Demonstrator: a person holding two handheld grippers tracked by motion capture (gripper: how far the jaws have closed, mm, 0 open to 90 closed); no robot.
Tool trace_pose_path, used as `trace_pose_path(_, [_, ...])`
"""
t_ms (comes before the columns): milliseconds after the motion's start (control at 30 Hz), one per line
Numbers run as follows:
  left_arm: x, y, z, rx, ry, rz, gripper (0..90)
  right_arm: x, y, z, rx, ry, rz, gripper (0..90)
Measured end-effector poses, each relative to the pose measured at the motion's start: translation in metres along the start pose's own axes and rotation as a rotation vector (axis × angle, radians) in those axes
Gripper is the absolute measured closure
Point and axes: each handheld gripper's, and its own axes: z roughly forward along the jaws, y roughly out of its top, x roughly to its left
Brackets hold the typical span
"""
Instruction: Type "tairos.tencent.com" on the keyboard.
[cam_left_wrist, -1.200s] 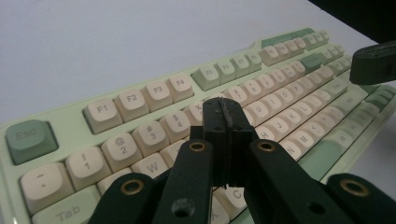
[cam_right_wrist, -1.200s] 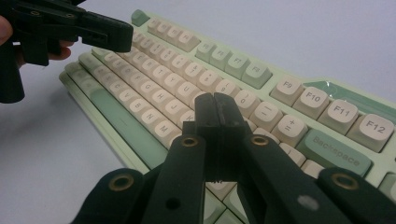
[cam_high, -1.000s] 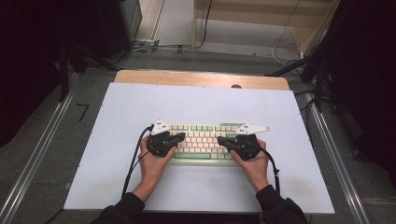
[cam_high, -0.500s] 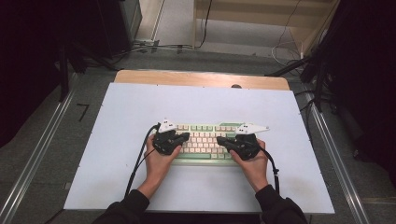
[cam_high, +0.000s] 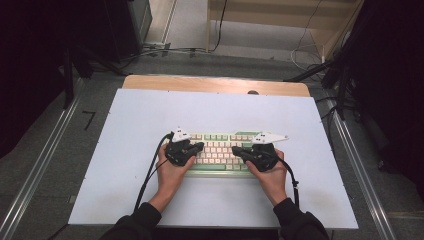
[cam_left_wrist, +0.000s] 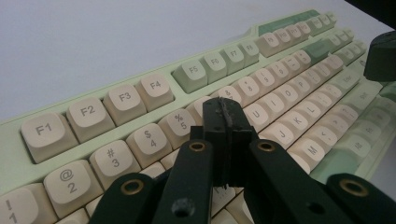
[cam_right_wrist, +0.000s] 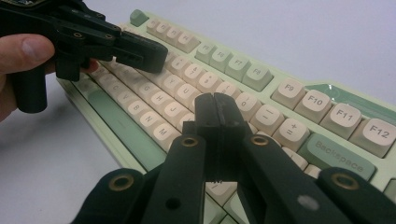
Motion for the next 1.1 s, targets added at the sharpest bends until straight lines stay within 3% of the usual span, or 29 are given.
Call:
trace_pose_path(800, [0.0005, -0.0014, 0.0035, 0.028, 0.011, 0.003, 90.0, 0.0002, 0.0003, -0.0011, -0.006, -0.002, -0.002, 87.2])
trace_pose_path(1100, [0.0002, 0.0001, -0.0003, 0.002, 0.001, -0.008, 90.0, 0.0004, 0.0004, -0.0012, -0.007, -0.002, -0.004, 87.1])
